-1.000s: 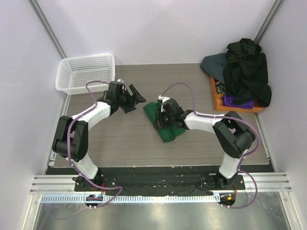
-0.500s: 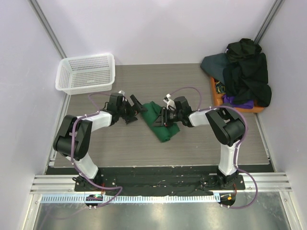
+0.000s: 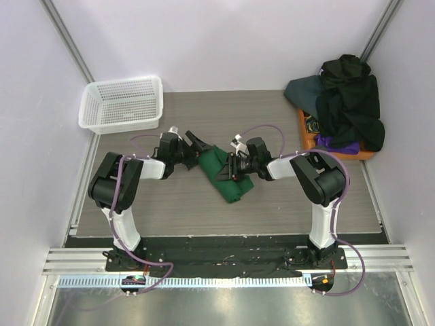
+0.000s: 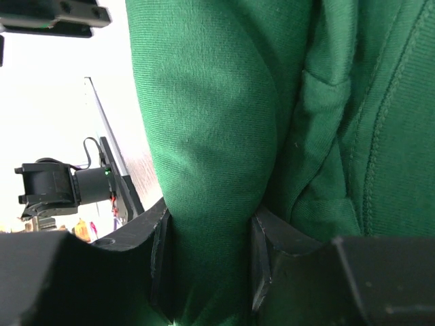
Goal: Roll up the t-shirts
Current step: Roll the T-shirt to the center of the board.
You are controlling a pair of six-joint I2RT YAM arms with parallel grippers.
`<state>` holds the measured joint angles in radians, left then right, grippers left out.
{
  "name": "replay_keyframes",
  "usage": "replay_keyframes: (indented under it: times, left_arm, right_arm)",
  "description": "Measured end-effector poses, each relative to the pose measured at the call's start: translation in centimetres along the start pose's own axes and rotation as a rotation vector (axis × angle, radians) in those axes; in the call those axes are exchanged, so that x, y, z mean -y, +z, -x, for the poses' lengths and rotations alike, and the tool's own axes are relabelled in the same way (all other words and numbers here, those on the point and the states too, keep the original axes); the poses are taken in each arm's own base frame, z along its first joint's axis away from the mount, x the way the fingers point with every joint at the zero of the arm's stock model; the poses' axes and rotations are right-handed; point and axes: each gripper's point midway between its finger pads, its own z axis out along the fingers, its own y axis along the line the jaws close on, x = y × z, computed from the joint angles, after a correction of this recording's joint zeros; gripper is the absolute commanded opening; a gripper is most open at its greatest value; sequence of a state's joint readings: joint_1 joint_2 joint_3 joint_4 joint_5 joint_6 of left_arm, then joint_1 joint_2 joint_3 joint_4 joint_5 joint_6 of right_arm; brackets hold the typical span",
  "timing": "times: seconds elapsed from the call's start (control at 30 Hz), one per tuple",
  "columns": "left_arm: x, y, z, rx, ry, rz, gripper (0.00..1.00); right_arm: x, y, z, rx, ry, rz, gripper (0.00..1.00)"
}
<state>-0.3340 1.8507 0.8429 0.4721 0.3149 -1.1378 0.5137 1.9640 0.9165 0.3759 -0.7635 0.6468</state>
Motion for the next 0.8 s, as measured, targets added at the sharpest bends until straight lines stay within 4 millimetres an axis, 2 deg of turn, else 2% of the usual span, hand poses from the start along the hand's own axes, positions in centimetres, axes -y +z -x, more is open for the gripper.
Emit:
replay_keyframes:
  times: [0.17,0.3,0.37,0.4,0.43,0.53,0.67,0.8]
  left_arm:
    - [-0.3,1.2,0.3,0.014,-0.004,-0.023,0.6]
    - [-0.5,2.2,0.2,0.006,-0.008,-0.042,0.54]
    - [-0.4,2.5,0.2,0.003,-0.008,-0.051,0.45]
    - [-0.4,2.6,0.2,0.002,-0.006,-0.054,0.4]
    - [-0.7,2.7,0.1,0.0,-0.004,-0.051,0.35]
    - [-0.9,3.0,-0.1,-0.01,0.002,-0.051,0.26]
    - [-0.6,3.5,-0.4,-0.034,0.016,-0.073,0.19]
    - [-0.6,3.5,-0.5,-0.035,0.032,-0.075,0.18]
  right_arm:
    - [-0.1,0.0,-0.1,-0.003,0.011,0.006,0.13]
    - [-0.1,0.0,-0.2,-0.006,0.021,0.01,0.13]
    - [-0.2,0.0,-0.2,-0.009,0.026,0.014,0.15]
    - [-0.2,0.0,-0.2,-0.01,0.028,0.016,0.17]
    - [-0.2,0.0,-0.3,-0.011,0.031,0.017,0.28]
    - [-0.2,0.0,-0.3,-0.011,0.036,0.017,0.45]
    - [-0.3,0.0,-0.6,-0.02,0.044,0.021,0.54]
    - [-0.7,-0.4,-0.9,-0.031,0.05,0.027,0.63]
